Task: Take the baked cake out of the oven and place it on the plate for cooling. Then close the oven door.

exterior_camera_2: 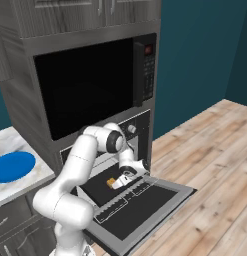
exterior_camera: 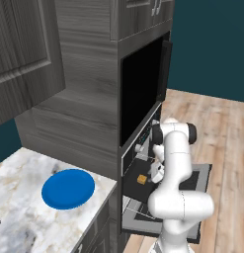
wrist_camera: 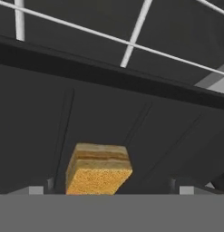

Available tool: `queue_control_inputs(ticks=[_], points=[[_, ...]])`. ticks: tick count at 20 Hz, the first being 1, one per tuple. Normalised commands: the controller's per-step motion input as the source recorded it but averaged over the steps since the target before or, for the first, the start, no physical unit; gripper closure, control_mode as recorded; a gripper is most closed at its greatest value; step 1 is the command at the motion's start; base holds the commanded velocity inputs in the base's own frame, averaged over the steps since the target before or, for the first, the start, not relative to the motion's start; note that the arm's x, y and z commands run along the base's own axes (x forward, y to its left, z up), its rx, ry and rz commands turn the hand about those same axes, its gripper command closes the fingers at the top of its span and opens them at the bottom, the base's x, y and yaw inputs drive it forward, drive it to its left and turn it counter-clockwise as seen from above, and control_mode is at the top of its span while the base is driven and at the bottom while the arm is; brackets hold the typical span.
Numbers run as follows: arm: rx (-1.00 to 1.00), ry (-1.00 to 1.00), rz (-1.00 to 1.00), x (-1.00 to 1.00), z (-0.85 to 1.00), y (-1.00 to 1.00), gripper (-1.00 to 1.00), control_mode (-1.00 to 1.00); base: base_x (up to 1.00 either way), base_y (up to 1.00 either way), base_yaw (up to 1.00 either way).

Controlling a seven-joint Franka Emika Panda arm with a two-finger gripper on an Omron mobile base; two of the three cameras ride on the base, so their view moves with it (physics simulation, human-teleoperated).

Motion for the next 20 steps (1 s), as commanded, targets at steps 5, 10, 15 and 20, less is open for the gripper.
queue_control_inputs(ticks=[5, 10, 15, 20], points=[[0.00, 0.00, 0.00, 0.21, -0.18, 0.00, -1.00, -1.00, 0.00, 0.00, 0.00], [0.00, 0.00, 0.00, 0.02, -0.09, 0.03, -1.00, -1.00, 0.00, 0.00, 0.00], [0.00, 0.00, 0.00, -0.10, 0.00, 0.19, -1.00, -1.00, 0.00, 0.00, 0.00], [0.00, 0.00, 0.00, -0.03, 0.00, 0.28, -1.00, -1.00, 0.00, 0.00, 0.00]])
